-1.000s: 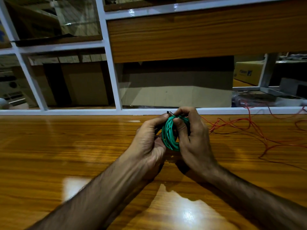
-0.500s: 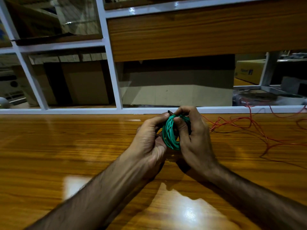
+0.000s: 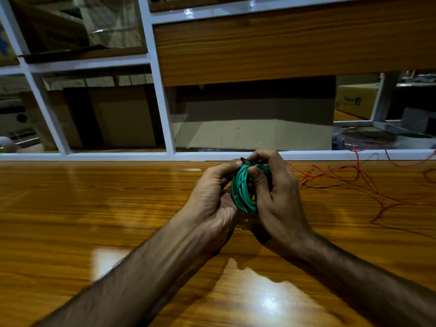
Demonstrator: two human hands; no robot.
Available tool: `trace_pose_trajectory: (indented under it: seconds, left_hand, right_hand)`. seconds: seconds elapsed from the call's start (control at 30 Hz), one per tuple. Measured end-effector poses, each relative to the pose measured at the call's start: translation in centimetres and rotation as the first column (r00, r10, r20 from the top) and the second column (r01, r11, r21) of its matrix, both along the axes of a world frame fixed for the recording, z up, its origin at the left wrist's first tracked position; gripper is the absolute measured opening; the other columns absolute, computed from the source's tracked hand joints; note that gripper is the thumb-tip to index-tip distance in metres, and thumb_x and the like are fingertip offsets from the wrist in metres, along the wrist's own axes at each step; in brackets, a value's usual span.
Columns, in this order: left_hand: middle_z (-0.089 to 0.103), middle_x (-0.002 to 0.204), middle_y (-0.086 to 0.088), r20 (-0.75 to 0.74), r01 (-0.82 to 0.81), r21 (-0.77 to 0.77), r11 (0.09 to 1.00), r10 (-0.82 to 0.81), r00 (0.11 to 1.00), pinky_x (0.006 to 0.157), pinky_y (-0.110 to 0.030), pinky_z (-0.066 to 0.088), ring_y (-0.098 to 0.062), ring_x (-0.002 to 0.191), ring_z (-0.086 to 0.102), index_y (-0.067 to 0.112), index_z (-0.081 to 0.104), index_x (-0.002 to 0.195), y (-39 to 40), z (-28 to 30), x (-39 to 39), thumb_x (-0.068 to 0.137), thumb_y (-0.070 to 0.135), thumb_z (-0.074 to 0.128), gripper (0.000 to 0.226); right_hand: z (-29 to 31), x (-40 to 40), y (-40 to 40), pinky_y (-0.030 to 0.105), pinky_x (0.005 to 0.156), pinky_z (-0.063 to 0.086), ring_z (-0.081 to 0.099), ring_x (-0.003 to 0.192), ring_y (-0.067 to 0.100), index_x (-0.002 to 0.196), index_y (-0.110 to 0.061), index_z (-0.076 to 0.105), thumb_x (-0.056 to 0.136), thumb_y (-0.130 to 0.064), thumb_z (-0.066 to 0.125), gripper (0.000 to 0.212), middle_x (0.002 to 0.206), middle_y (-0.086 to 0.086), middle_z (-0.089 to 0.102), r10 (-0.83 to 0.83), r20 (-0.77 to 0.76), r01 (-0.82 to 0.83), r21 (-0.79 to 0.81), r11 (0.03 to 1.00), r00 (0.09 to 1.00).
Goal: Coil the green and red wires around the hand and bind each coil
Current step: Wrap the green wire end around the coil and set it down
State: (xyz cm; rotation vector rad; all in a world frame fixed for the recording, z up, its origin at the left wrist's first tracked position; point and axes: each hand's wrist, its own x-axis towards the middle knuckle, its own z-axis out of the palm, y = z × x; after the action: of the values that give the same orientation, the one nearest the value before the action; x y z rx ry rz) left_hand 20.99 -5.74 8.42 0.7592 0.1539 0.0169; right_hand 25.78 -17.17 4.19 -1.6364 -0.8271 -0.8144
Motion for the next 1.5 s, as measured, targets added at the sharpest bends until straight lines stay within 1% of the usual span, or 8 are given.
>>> trace_pose_trajectory:
  seconds: [0.27,0.4,0.6,0.8,0.9,1.17,1.37,1.5]
  left_hand:
    - [0.072,0.122,-0.025,-0.008,0.003,0.005,1.0,-0.003,1.0,0.088,-0.035,0.061,-0.032,0.108,0.071,-0.007,0.066,0.128,0.1,0.0,0.0,0.095,0.003,0.066,0.035]
    - [0.067,0.122,-0.022,-0.013,-0.023,0.007,1.0,0.023,1.0,0.116,-0.045,0.046,-0.036,0.132,0.062,-0.008,0.059,0.14,0.2,-0.2,0.4,0.094,0.001,0.065,0.047]
    - [0.066,0.115,-0.02,-0.005,0.019,0.01,1.0,-0.019,1.0,0.097,-0.038,0.055,-0.033,0.112,0.064,0.0,0.065,0.122,0.3,0.2,0.0,0.094,0.001,0.063,0.028]
    - [0.066,0.128,-0.023,0.0,0.019,0.034,0.999,-0.019,1.0,0.12,-0.047,0.042,-0.038,0.137,0.057,-0.005,0.062,0.136,0.7,-0.2,0.4,0.092,0.0,0.064,0.044]
    - [0.065,0.138,-0.026,0.001,0.016,0.043,0.999,-0.016,1.0,0.117,-0.046,0.046,-0.037,0.132,0.061,-0.007,0.06,0.139,0.7,-0.2,0.3,0.093,0.0,0.064,0.047]
    - [0.074,0.112,-0.021,0.042,-0.004,0.091,0.996,0.0,0.999,0.096,-0.046,0.06,-0.034,0.112,0.072,-0.008,0.066,0.129,0.6,-0.3,0.1,0.093,0.0,0.066,0.037]
    - [0.068,0.124,-0.031,0.117,-0.089,0.207,0.974,0.066,0.991,0.112,-0.052,0.049,-0.045,0.132,0.059,-0.007,0.071,0.114,0.6,-0.7,0.5,0.093,-0.002,0.062,0.023]
    - [0.07,0.115,-0.027,0.133,-0.125,0.233,0.964,0.096,0.986,0.113,-0.052,0.047,-0.04,0.123,0.065,-0.005,0.073,0.108,0.6,-0.9,0.7,0.094,0.003,0.062,0.019]
  right_hand:
    - [0.0,0.0,0.0,0.006,0.081,0.043,0.058,0.101,0.001,0.115,-0.01,0.06,0.104,-0.018,0.052,0.016,0.107,0.001,0.062,0.009,-0.007,-0.009,0.01,1.0,1.0]
    - [-0.1,0.1,0.0,0.007,0.081,0.045,0.059,0.101,0.002,0.115,-0.011,0.06,0.104,-0.015,0.053,0.014,0.107,0.0,0.061,0.016,-0.009,-0.016,0.008,1.0,1.0]
    - [-0.1,0.1,0.0,0.01,0.083,0.046,0.06,0.102,0.004,0.115,-0.011,0.06,0.104,-0.018,0.053,0.015,0.107,0.0,0.062,0.027,-0.01,-0.026,0.011,1.0,1.0]
    - [-0.1,0.0,-0.1,0.018,0.083,0.054,0.062,0.103,0.008,0.116,-0.013,0.059,0.102,-0.025,0.053,0.019,0.108,-0.001,0.062,0.065,-0.053,-0.063,0.039,0.997,0.996]
    - [-0.1,-0.3,-0.1,0.016,0.079,0.054,0.062,0.101,0.008,0.116,-0.019,0.054,0.102,-0.023,0.054,0.014,0.107,-0.003,0.06,0.076,-0.053,-0.073,0.059,0.996,0.996]
    - [-0.3,-0.1,-0.1,0.014,0.072,0.051,0.06,0.096,0.008,0.11,-0.016,0.054,0.104,-0.021,0.054,0.008,0.104,-0.001,0.058,0.04,-0.018,-0.039,0.015,0.999,0.999]
    - [-0.3,-0.1,-0.1,0.011,0.074,0.05,0.061,0.098,0.007,0.111,-0.02,0.053,0.104,-0.019,0.055,0.008,0.105,0.0,0.059,0.034,-0.016,-0.034,0.003,0.999,0.999]
    - [-0.4,-0.1,-0.1,0.008,0.075,0.048,0.058,0.098,0.001,0.11,-0.018,0.055,0.103,-0.018,0.056,0.007,0.104,-0.002,0.058,0.017,-0.011,-0.017,-0.01,1.0,1.0]
